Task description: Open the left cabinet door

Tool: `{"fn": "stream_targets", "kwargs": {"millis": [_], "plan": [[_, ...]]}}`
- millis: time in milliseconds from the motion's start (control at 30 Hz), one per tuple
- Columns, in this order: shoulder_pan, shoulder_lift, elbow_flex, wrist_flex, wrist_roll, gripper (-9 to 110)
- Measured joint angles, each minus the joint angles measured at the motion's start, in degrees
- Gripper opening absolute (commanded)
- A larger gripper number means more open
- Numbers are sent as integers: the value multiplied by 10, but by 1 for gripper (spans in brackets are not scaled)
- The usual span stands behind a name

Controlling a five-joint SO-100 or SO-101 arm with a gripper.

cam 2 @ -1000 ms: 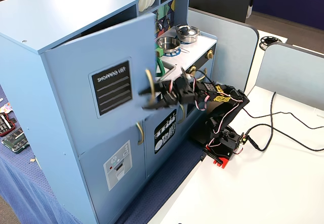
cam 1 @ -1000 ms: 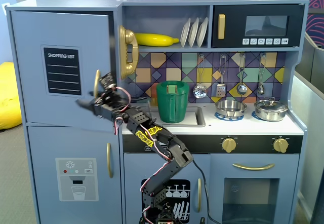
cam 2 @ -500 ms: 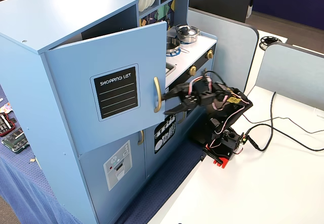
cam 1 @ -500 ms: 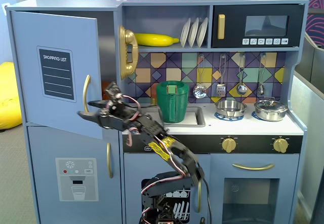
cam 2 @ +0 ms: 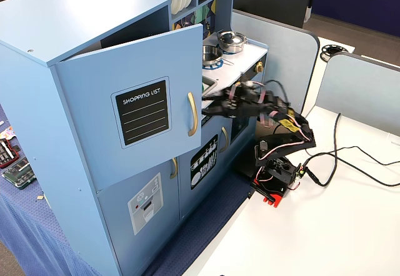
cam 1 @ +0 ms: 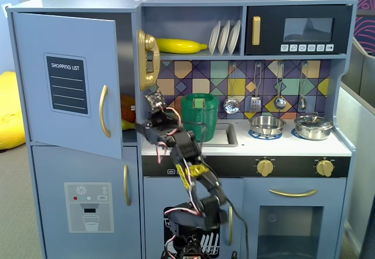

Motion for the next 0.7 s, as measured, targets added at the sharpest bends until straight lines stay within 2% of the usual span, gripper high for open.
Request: {"fn": "stream_targets", "kwargs": {"millis": [200, 367, 600, 700], "plan": [[-64, -110, -38, -103, -13, 10], [-179, -114, -43, -109, -57, 9], [-394, -113, -43, -124, -142, 8], [-413, -110, -41, -136, -149, 7]]}}
